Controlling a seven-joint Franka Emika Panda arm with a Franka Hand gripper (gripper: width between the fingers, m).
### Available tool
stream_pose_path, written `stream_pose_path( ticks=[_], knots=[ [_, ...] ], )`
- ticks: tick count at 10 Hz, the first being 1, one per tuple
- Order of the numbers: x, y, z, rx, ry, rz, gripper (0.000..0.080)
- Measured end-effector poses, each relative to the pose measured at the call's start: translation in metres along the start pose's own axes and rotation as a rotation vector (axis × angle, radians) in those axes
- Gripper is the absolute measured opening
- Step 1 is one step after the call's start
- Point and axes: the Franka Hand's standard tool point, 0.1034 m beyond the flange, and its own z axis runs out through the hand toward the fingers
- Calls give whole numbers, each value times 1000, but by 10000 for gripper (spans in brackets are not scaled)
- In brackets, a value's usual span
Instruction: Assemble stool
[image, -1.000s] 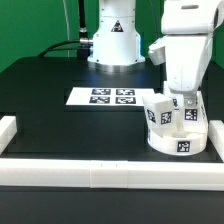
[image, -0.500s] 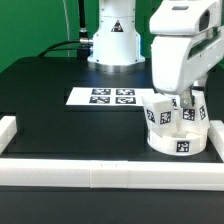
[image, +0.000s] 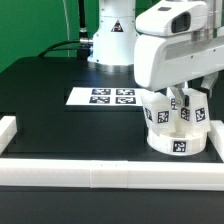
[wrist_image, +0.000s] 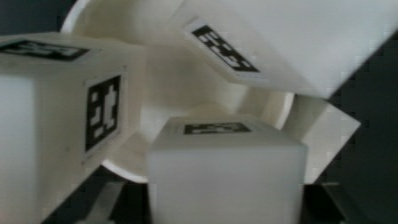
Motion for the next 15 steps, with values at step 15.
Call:
stream_pose_path(
  ticks=[15],
  knots=[
    [6, -7, 0, 33, 19, 974, 340]
  ],
)
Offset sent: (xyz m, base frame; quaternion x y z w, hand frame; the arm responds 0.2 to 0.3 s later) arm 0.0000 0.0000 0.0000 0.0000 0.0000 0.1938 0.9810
